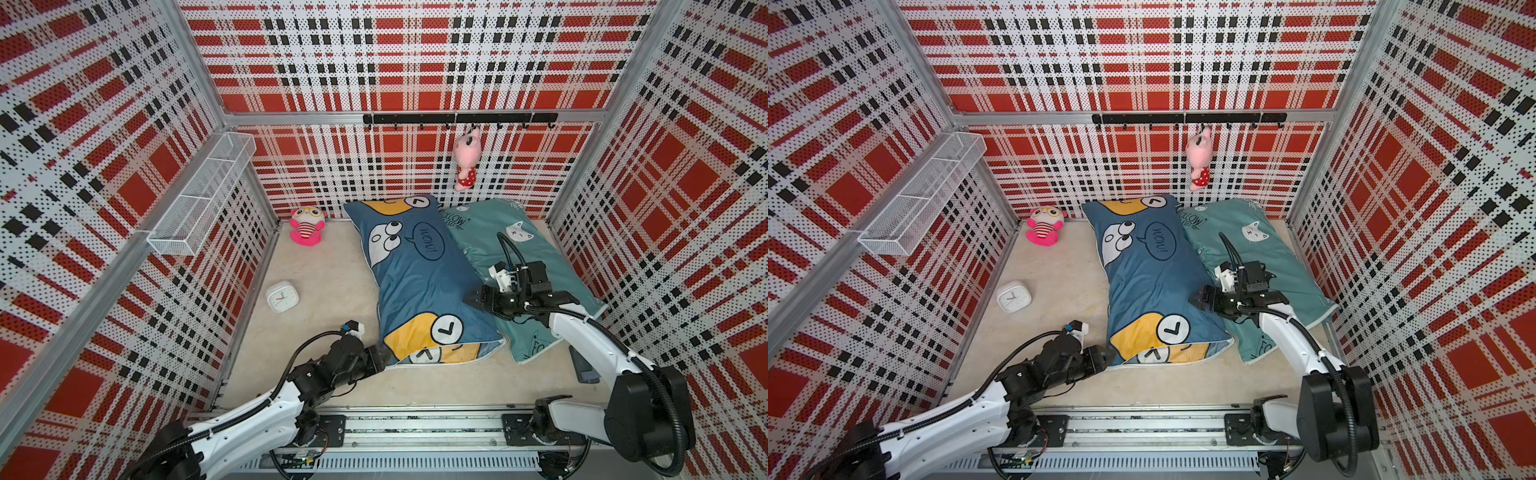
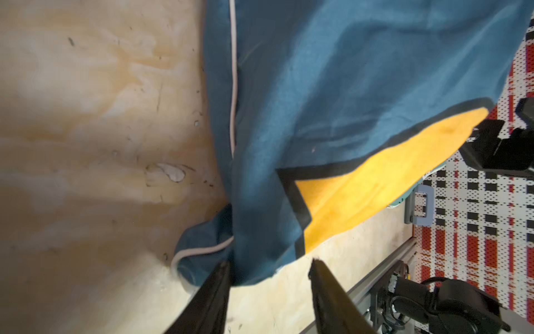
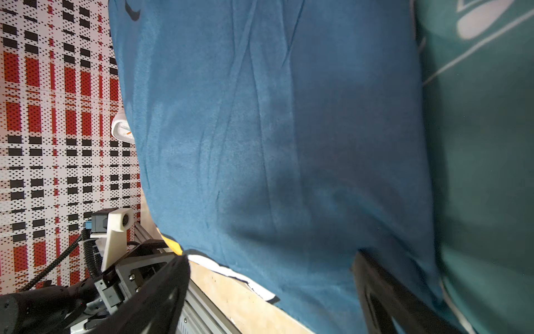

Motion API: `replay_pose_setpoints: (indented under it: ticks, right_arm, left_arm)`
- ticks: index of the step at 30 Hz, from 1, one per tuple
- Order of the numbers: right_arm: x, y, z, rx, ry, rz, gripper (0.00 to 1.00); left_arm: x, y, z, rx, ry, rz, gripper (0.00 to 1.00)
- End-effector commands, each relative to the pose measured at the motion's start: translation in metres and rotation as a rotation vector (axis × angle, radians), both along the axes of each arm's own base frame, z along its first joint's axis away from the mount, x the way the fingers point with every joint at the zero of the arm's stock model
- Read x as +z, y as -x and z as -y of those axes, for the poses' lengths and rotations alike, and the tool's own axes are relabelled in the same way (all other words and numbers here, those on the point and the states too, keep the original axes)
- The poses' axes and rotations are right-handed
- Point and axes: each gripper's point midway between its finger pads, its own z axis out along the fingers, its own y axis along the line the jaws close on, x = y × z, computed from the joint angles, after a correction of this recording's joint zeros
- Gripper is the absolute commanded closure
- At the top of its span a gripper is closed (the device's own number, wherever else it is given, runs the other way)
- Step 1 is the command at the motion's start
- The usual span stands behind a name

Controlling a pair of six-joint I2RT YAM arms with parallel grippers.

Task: Zip up pillowcases
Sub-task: Pick up the pillowcase from the center of the board.

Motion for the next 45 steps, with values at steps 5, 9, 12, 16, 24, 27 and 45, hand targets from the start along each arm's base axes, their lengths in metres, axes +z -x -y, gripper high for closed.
replay_pose_setpoints:
  ticks: [5, 9, 12, 16, 24, 27, 45]
  right_arm:
    - [0.001, 0.003, 0.004, 0.000, 0.020, 0.007, 0.08]
    - [0.001, 0.006, 0.006, -0.002, 0.030, 0.006, 0.08]
    - [0.000, 0.008, 0.006, -0.002, 0.032, 0.004, 0.08]
    - [0.000, 0.008, 0.007, -0.003, 0.035, 0.005, 0.08]
    - [0.005, 0.029, -0.008, 0.055, -0.008, -0.044, 0.14]
    - [0.017, 0.055, -0.021, 0.106, -0.012, -0.044, 0.15]
    - [0.008, 0.142, -0.158, 0.312, -0.421, -0.094, 0.84]
  left_arm:
    - [-0.009, 0.000, 0.009, 0.020, 0.069, -0.042, 0.30]
    - [-0.014, -0.003, 0.014, 0.012, 0.048, -0.050, 0.32]
    - [-0.018, -0.005, 0.018, -0.002, 0.039, -0.058, 0.38]
    - [-0.022, -0.006, 0.021, -0.010, 0.020, -0.067, 0.58]
    - [-0.005, -0.019, 0.027, 0.010, 0.041, -0.024, 0.97]
    - [0.006, -0.025, 0.030, 0.026, 0.074, 0.000, 1.00]
    - [0.018, -0.021, 0.025, -0.085, 0.024, 0.033, 1.00]
